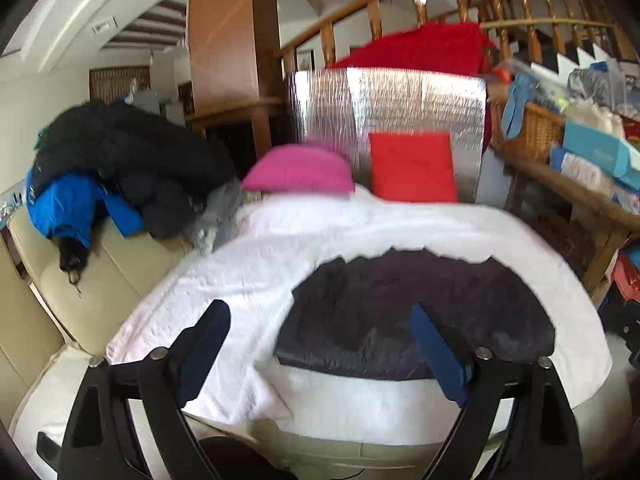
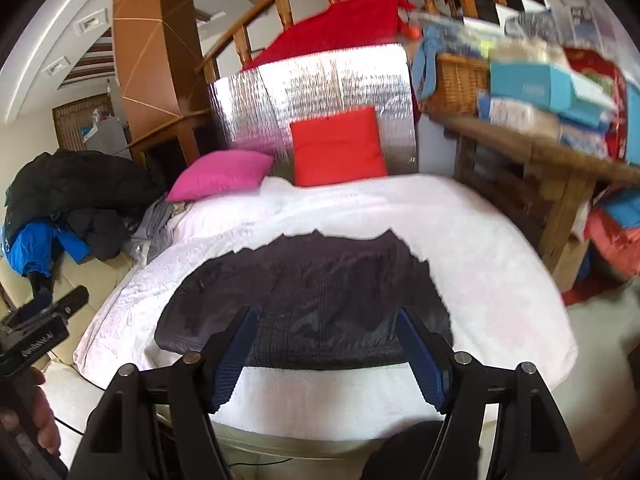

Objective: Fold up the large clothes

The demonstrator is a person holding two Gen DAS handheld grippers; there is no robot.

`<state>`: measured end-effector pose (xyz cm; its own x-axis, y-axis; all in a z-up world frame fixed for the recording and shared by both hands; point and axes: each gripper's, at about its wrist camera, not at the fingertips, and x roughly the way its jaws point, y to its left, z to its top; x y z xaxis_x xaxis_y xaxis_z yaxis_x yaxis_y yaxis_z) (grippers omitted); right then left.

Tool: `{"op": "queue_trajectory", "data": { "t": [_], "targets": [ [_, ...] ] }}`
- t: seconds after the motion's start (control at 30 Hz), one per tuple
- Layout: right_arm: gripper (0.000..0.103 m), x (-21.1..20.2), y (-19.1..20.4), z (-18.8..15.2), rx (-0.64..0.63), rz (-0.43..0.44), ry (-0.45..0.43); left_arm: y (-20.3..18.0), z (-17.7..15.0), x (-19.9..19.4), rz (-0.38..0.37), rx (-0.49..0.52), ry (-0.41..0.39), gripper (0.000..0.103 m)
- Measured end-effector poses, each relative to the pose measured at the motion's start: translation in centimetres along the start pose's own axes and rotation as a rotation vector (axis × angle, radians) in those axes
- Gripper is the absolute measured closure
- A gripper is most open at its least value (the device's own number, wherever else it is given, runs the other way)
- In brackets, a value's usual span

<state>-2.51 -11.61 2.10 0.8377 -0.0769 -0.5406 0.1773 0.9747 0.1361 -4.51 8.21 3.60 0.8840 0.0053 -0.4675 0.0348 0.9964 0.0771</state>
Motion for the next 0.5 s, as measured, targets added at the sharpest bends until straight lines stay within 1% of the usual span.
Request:
{"op": "queue_trajectory", "data": {
  "t": [0.07, 0.23, 0.37, 0.5],
  "targets": [
    [0.027, -2.1, 0.6, 0.4, -0.012, -0.015, -0.031, -0.1, 0.5, -2.0, -0.001, 0.008, -0.032, 0.008],
    [0.027, -6.2, 1.9, 1.0, -0.018, -0.013, -0.091, -0.2, 1.7, -6.5, -0.014, 0.021, -0.119, 0.007],
    [0.027, -9.3, 2.7, 1.3, -0.032, -0.042, -0.148, -0.3, 2.3, -9.7, -0.003, 0.023, -0.183, 0.002],
    [0.027, -11.4, 2.8, 1.5, -0.003, -0.033, -0.164, 0.0, 2.7, -12.1, 0.014, 0.012, -0.242, 0.0]
  ]
}}
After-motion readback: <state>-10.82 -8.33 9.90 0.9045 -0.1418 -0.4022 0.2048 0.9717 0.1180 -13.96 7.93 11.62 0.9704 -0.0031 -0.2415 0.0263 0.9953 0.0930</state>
